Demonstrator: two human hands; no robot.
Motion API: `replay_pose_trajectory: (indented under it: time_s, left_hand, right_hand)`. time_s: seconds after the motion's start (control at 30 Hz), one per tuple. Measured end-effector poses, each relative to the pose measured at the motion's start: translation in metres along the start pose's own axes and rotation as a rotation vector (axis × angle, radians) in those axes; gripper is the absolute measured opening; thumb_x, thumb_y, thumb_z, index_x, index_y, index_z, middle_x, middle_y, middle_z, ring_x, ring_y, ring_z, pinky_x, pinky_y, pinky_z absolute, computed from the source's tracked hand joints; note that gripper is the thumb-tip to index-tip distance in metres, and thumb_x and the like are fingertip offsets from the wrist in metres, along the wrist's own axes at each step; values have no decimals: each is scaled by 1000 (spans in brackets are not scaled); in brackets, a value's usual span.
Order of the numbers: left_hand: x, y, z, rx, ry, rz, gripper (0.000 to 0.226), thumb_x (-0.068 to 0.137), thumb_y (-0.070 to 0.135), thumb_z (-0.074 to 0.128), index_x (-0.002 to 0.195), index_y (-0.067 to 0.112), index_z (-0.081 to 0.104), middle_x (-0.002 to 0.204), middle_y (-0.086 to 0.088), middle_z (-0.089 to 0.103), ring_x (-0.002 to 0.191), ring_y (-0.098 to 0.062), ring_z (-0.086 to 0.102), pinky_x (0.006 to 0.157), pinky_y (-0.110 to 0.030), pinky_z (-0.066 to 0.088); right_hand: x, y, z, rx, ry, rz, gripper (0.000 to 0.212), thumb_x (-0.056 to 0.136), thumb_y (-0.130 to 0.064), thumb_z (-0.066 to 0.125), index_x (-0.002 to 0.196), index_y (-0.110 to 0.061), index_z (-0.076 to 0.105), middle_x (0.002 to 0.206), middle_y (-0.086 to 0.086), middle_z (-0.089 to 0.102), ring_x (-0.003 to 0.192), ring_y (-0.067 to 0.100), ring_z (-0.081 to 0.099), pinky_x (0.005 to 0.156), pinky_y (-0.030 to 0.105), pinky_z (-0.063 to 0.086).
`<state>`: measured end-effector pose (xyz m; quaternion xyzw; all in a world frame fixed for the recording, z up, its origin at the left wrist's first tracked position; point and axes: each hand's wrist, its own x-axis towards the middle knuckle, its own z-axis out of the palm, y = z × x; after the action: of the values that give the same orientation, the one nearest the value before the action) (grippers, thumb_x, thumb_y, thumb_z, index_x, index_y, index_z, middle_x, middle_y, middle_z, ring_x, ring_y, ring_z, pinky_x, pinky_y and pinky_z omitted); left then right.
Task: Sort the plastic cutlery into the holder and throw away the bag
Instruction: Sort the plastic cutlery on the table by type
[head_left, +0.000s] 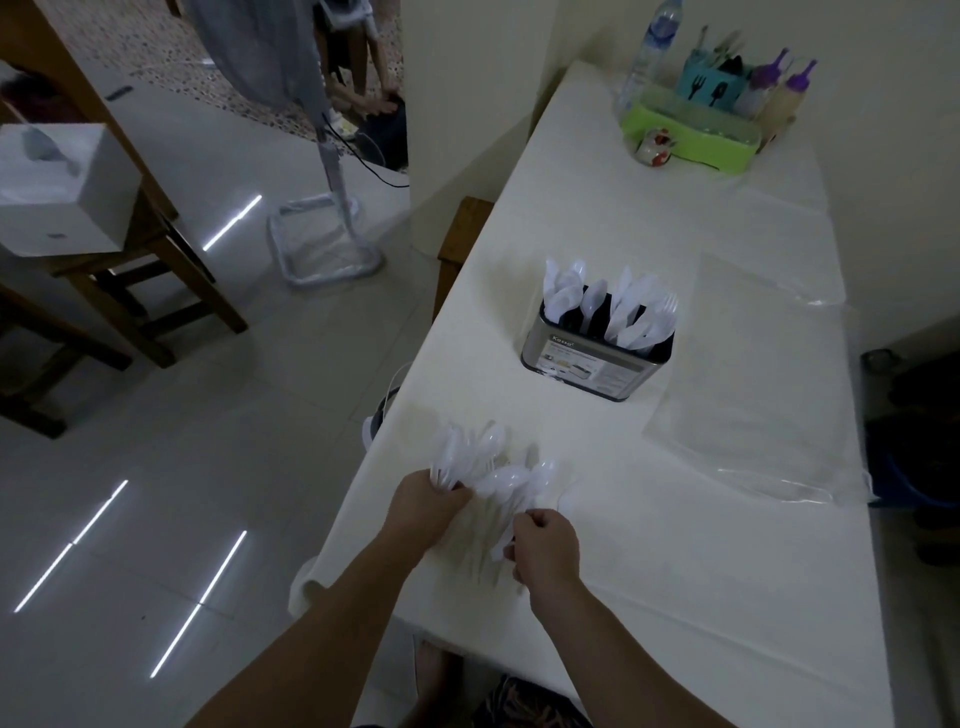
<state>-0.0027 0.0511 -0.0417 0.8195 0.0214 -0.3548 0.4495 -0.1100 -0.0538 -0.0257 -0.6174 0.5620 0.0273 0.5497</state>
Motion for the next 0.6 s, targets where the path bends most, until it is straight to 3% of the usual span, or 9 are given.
replay_pose_trajectory:
  time_s: [0.13,0.37,0.5,0.6]
  left_hand:
    - [3,4,-4,171,115,144,11,87,22,64,79,14,66,69,1,64,59,-9,57,52,-16,39]
    - [11,3,-2,416,1,269,12,85,32,68,89,21,68,77,7,64,71,-10,59,56,-12,36]
    - [10,-1,-3,483,-23,296,23,85,35,69,102,20,68,87,7,64,77,-10,59,70,-21,42]
    - [12,-4,-6,504,-49,336,25,84,35,69,103,19,67,92,4,68,79,-11,62,71,-21,44]
  right_hand:
    - [2,2,-4,-7,7,-3,21,87,-10,50,68,-9,60,56,6,62,57,25,61,53,32,42]
    - [4,4,-11,4,34,-5,24,88,-9,50,66,-13,59,63,8,65,58,23,65,57,34,44]
    - [6,7,-12,-5,32,-11,21,87,-10,51,68,-10,60,65,10,65,58,22,67,58,35,46]
    - [7,10,-10,2,31,-11,18,88,-10,50,73,-8,61,66,9,64,59,22,67,57,34,45]
